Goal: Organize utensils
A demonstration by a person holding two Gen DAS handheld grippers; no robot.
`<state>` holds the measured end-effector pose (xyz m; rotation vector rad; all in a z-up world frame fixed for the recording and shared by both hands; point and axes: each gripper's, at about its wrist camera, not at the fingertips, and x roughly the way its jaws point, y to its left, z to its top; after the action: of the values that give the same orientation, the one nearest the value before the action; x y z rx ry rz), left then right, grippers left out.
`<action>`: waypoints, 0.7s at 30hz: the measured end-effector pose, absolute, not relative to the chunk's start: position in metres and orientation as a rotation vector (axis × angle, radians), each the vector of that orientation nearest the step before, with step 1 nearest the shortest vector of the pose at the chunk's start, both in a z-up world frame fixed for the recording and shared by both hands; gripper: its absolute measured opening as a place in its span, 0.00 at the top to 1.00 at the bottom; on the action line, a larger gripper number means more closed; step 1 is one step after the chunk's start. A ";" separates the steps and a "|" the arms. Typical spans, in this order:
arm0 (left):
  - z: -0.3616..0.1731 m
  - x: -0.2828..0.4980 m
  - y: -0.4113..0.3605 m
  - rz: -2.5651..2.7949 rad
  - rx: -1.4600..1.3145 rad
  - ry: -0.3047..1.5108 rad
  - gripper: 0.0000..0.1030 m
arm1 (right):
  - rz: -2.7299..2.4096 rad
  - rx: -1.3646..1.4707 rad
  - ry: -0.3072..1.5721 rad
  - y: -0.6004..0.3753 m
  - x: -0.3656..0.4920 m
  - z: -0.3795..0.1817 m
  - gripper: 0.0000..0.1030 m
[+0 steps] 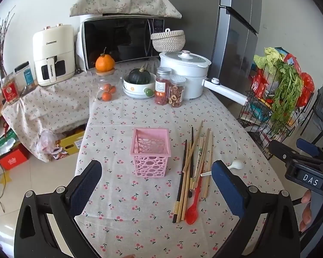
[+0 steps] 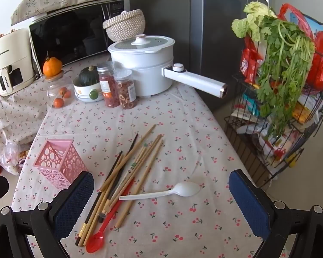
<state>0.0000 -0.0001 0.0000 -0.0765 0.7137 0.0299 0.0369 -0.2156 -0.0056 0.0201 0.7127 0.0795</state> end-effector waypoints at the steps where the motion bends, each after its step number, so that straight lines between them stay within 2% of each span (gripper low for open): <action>1: 0.000 0.000 -0.001 0.029 -0.077 0.714 0.00 | 0.079 0.020 0.713 -0.216 0.037 -0.006 0.00; 21: -0.004 0.000 -0.006 0.025 -0.082 0.718 0.00 | 0.084 0.029 0.725 -0.215 0.038 -0.009 0.00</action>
<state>-0.0005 -0.0063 -0.0037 -0.0825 0.7180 0.0248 0.0381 -0.2153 -0.0086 0.0288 0.7253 0.0837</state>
